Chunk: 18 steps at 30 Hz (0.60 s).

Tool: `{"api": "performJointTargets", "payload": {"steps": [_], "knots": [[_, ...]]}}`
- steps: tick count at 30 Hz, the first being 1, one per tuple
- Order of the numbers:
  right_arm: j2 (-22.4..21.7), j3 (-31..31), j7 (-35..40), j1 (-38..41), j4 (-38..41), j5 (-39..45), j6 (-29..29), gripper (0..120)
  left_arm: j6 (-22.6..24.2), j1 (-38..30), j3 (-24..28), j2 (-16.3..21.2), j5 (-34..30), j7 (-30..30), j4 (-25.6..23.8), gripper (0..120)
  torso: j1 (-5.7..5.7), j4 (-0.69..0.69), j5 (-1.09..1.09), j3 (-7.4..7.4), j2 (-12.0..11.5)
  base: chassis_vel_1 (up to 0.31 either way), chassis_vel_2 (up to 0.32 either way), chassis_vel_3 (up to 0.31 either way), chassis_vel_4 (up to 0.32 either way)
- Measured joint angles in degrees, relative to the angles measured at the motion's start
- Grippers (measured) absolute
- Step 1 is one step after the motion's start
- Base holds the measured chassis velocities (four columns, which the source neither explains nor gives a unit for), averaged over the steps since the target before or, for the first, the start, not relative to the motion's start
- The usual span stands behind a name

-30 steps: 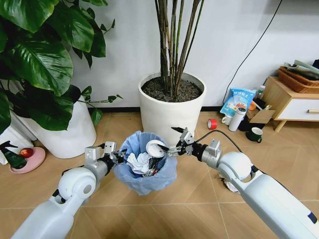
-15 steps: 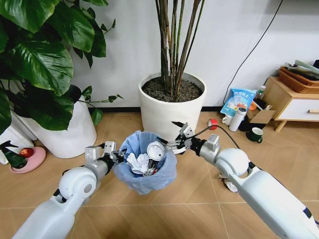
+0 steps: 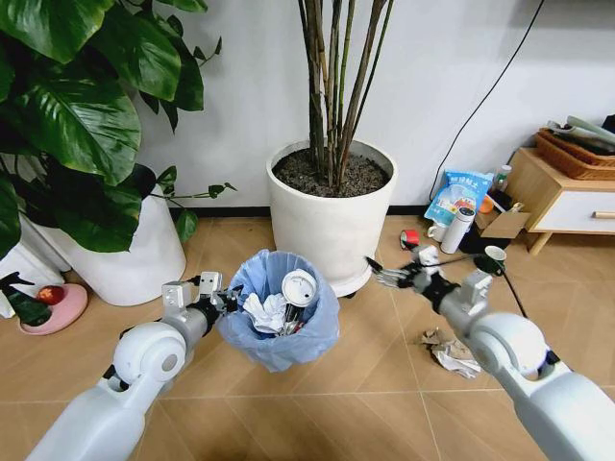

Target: Pick up the trash bin and place the garbage on the floor into it.

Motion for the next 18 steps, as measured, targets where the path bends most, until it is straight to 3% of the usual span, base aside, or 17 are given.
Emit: {"api": "performJointTargets", "payload": {"steps": [8, 18], "knots": [[3.6, 6.9, -1.0, -6.6, -11.4, -1.1, -0.2, 100, 0.0, 0.5, -0.5, -0.5, -0.2, -0.4, -0.6, 0, 0.00, 0.00, -0.03, 0.00, 0.0, 0.000, 0.000, 0.000, 0.000], [7.7, 6.2, -1.4, -2.0, -28.5, -0.8, 0.0, 100, 0.0, 1.2, -0.4, 0.2, -0.8, -0.7, -1.8, 0, 0.01, -0.01, -0.06, 0.00, 0.0, 0.000, 0.000, 0.000, 0.000]]}}
